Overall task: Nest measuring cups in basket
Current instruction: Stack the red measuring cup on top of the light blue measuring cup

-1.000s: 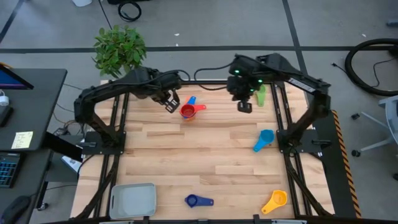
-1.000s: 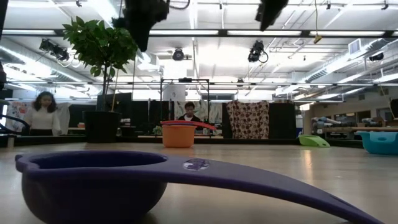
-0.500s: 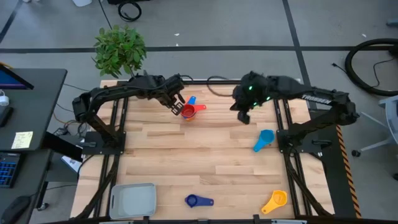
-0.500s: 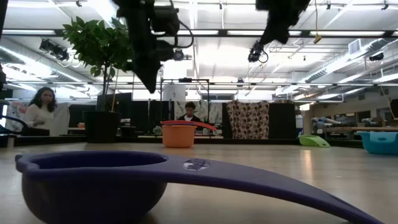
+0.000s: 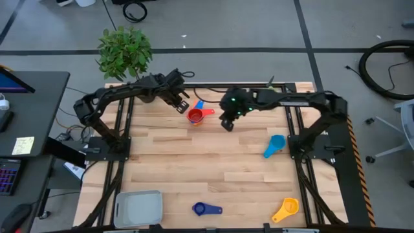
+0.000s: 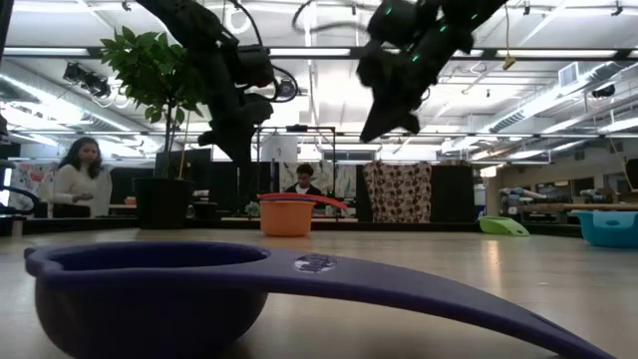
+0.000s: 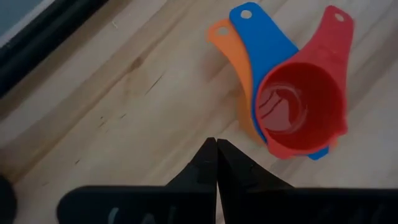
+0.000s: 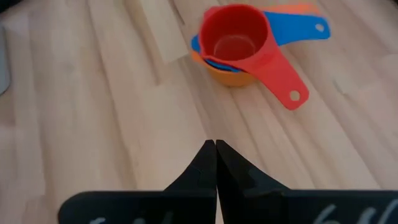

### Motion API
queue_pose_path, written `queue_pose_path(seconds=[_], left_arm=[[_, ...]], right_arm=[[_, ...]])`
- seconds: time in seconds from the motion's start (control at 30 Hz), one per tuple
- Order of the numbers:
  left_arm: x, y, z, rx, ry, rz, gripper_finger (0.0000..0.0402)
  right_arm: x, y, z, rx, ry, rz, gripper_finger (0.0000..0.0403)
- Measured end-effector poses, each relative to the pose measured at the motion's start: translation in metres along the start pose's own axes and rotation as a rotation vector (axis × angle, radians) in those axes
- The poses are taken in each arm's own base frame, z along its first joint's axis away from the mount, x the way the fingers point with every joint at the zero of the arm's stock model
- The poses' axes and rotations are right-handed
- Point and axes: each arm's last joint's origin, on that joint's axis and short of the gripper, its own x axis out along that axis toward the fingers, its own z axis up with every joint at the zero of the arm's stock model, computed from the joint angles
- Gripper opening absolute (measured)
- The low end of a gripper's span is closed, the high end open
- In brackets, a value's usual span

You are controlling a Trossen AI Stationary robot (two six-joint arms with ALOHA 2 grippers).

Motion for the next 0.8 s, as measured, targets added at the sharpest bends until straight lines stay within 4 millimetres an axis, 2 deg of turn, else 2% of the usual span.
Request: queue_pose_path(seconds=[0.2, 0.4, 0.7, 0.8], left_arm=[[0.028, -0.002, 0.0, 0.015, 0.071, -0.05, 0.0001], [0.054, -0.003, -0.002, 0.048, 0.119, -0.054, 0.0001], [0.059, -0.004, 0.006, 0.086, 0.042, -0.066, 0.0001], [0.06, -0.004, 0.008, 0.087, 0.025, -0.072, 0.0001]], right_arm=[[0.038, -0.017, 0.01, 0.07, 0.08, 0.032, 0.0], [0.06, -0.027, 0.01, 0.101, 0.139, 0.078, 0.0], [0.085, -0.052, 0.004, 0.126, 0.172, 0.079, 0.0], [0.084, -0.063, 0.006, 0.142, 0.154, 0.066, 0.0]])
